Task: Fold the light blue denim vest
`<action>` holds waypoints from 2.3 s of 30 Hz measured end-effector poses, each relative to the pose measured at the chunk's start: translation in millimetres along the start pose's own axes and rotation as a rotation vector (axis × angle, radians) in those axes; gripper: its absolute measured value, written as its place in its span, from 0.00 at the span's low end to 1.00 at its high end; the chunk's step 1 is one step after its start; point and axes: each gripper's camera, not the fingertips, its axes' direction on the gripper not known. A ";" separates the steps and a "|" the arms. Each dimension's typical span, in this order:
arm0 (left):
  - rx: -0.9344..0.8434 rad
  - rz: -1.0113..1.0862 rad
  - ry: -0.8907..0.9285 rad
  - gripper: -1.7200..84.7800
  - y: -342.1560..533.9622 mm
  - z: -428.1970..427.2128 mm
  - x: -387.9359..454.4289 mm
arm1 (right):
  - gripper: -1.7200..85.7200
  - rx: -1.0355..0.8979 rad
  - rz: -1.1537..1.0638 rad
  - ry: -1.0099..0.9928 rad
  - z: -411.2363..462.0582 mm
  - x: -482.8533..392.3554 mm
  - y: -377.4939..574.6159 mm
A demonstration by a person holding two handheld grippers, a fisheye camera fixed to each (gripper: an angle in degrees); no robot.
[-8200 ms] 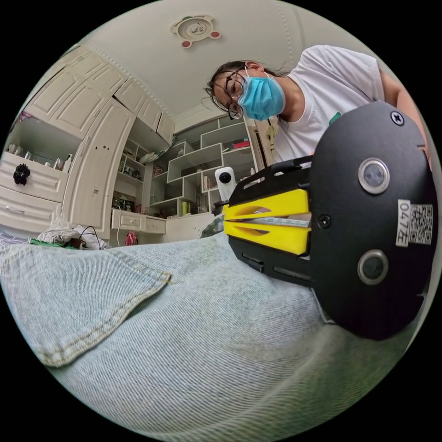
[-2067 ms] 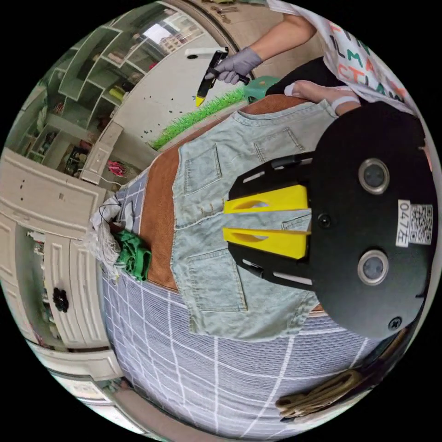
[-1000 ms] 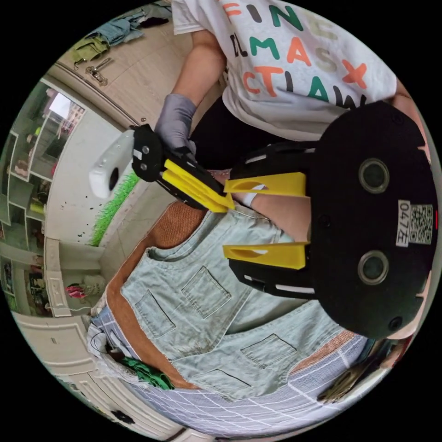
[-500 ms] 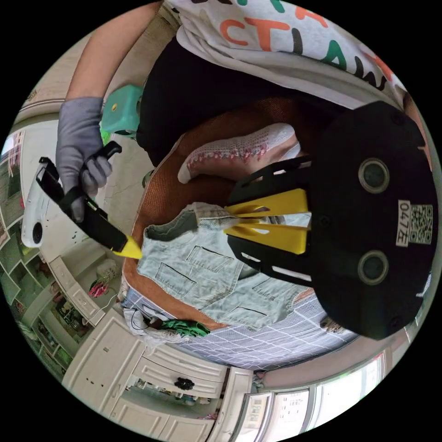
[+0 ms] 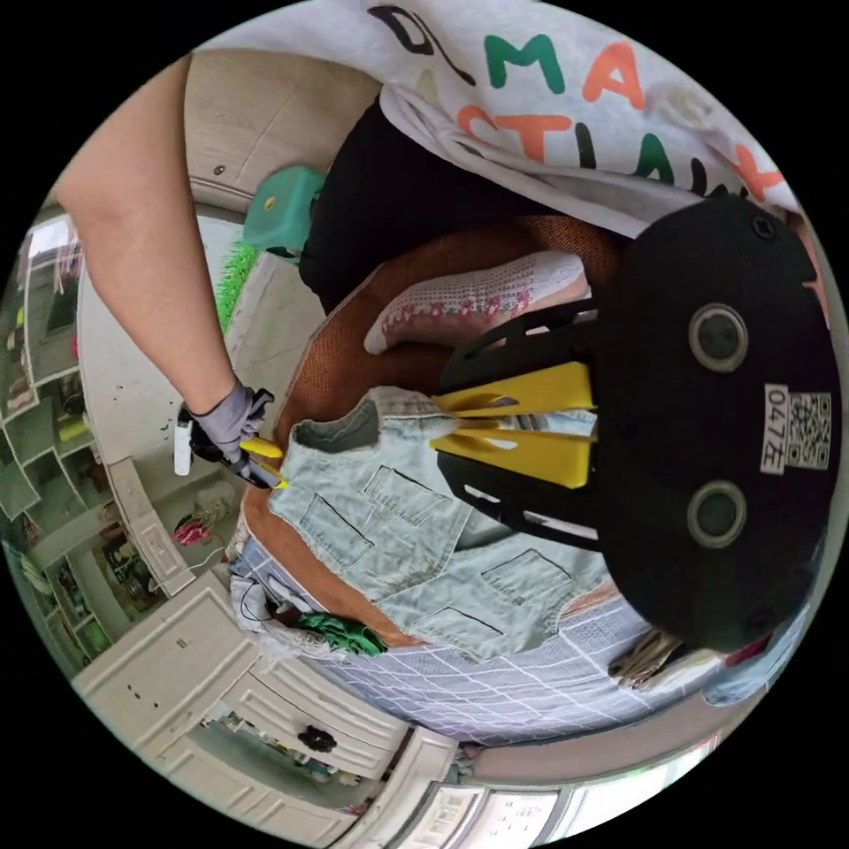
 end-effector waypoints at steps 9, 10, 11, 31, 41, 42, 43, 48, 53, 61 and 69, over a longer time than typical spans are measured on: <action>0.261 -0.524 0.356 0.01 137.8 40.8 -110.5 | 0.01 0.264 0.005 -0.517 -76.8 -47.3 6.0; 0.294 -0.573 0.408 0.01 157.5 51.5 -124.8 | 0.02 0.249 -0.015 -0.451 -80.0 -59.8 2.9; 0.304 -0.586 0.428 0.01 165.5 57.7 -130.8 | 0.03 0.241 -0.055 -0.274 -83.1 -82.1 0.7; 0.266 -0.503 0.509 0.01 227.2 227.1 -136.3 | 0.01 0.085 0.142 -0.430 49.2 -49.0 -7.0; 0.572 -1.225 0.583 0.01 420.6 225.0 -216.6 | 0.01 0.068 -0.140 -0.687 92.6 -350.1 -109.9; 0.596 -1.341 0.595 0.01 449.9 232.7 -221.6 | 0.01 0.037 -0.173 -0.670 116.0 -393.9 -121.0; 0.592 -1.436 0.570 0.01 472.0 240.0 -223.9 | 0.01 0.021 -0.186 -0.659 129.0 -415.1 -125.8; 0.479 -1.640 0.398 0.01 502.8 266.1 -223.1 | 0.01 -0.104 -0.264 -0.505 261.7 -558.4 -149.5; 0.442 -1.772 0.377 0.01 528.6 305.4 -212.9 | 0.02 -0.160 -0.218 -0.507 334.7 -591.9 -169.3; 0.405 -1.790 0.408 0.04 525.0 361.5 -185.6 | 0.11 -0.378 -0.408 -0.957 296.2 -587.4 -219.3; 0.437 -1.791 0.468 0.05 507.9 396.0 -143.6 | 0.03 -0.338 -0.517 -0.568 172.1 -540.7 -212.3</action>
